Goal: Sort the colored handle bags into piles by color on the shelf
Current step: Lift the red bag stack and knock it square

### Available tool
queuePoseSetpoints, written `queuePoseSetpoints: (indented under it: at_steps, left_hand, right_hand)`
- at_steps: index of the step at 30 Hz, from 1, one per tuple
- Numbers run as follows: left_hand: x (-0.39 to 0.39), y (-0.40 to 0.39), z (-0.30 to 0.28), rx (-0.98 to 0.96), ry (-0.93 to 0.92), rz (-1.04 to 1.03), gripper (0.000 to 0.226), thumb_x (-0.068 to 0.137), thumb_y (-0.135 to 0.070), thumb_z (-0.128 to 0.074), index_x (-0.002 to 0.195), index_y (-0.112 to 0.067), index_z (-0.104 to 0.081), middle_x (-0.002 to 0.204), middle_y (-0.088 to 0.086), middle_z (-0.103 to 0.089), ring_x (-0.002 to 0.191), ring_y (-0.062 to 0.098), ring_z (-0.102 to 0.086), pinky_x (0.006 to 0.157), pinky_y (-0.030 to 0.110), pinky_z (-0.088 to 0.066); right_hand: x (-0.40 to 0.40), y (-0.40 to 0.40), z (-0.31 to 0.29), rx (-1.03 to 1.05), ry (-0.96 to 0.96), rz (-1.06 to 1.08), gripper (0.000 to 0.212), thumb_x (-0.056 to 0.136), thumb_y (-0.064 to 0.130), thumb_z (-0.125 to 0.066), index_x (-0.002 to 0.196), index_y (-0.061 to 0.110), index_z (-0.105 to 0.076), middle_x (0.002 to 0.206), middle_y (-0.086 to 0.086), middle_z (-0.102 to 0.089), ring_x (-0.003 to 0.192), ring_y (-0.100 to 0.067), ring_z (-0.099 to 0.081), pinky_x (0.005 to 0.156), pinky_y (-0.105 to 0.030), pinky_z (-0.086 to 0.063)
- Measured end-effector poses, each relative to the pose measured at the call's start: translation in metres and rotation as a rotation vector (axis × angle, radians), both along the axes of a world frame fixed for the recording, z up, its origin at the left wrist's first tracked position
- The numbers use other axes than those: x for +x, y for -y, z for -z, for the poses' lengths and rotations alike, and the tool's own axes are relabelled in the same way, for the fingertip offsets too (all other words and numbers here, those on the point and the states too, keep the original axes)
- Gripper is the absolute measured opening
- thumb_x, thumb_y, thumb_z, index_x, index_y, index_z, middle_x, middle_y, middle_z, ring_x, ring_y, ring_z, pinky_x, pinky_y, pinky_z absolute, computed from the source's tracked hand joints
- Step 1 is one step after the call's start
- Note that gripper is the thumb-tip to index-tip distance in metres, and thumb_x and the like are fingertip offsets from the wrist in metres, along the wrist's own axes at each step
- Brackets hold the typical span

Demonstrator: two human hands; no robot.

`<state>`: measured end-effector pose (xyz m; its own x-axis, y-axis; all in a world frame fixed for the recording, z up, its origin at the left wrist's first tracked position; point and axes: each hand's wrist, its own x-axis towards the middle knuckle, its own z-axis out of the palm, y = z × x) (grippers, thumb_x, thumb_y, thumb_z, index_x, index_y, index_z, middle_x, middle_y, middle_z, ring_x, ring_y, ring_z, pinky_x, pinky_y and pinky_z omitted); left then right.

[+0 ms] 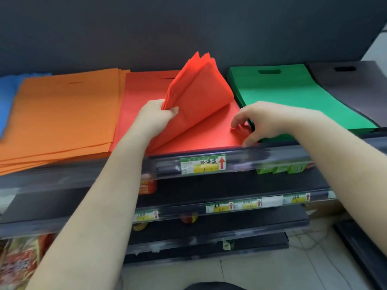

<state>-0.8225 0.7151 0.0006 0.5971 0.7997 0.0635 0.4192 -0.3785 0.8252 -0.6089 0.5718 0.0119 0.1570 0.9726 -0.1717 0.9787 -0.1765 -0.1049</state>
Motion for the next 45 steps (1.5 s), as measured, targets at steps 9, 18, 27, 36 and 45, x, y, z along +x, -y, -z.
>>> queuePoseSetpoints:
  at_steps: [9,18,27,36,45]
  left_hand:
    - [0.001,0.006,-0.001,0.18,-0.165,0.091,0.025,0.095,-0.026,-0.052,0.073,-0.017,-0.054,0.072,0.0,-0.055,0.07,0.02,-0.048,0.061,0.031,-0.029]
    - [-0.003,0.023,0.004,0.448,-0.336,0.127,0.028,0.077,-0.042,-0.072,0.087,-0.017,-0.061,0.079,-0.002,-0.061,0.076,0.022,-0.058,0.062,0.031,-0.039]
    - [0.001,0.019,0.004,0.383,-0.265,-0.012,0.008,0.086,-0.024,-0.063,0.084,-0.018,-0.057,0.076,-0.003,-0.055,0.073,0.022,-0.049,0.058,0.029,-0.029]
    - [-0.015,0.02,0.009,0.397,-0.374,0.317,0.045,0.075,-0.054,-0.067,0.113,-0.03,-0.063,0.106,-0.013,-0.061,0.096,0.009,-0.056,0.08,0.026,-0.042]
    - [-0.017,0.005,0.006,0.23,-0.174,0.362,0.037,0.084,-0.048,-0.062,0.112,-0.025,-0.067,0.106,-0.014,-0.065,0.095,-0.005,-0.057,0.084,0.005,-0.041]
  right_hand:
    - [-0.018,-0.01,0.025,0.455,0.248,0.099,0.027,0.081,0.038,-0.068,0.098,0.017,-0.07,0.1,-0.004,-0.067,0.097,-0.028,-0.059,0.07,-0.03,-0.042]
    - [-0.032,-0.024,0.007,0.746,0.255,0.249,0.03,0.075,0.042,-0.069,0.09,0.016,-0.072,0.097,-0.005,-0.067,0.096,-0.029,-0.057,0.065,-0.029,-0.034]
    - [-0.004,-0.007,-0.013,0.284,-1.475,0.614,0.116,0.059,0.061,-0.068,0.142,-0.007,-0.023,0.108,-0.025,-0.06,0.087,-0.026,-0.071,0.067,-0.031,-0.058]
    - [-0.003,-0.043,0.0,0.017,-1.199,0.742,0.043,0.071,0.041,-0.074,0.099,0.012,-0.059,0.061,-0.003,-0.065,0.039,-0.013,-0.059,0.046,-0.023,-0.051]
    - [-0.011,-0.048,0.002,0.291,-1.12,0.642,0.051,0.08,-0.002,-0.068,0.125,0.012,-0.049,0.096,-0.01,-0.065,0.073,-0.026,-0.064,0.062,-0.034,-0.055]
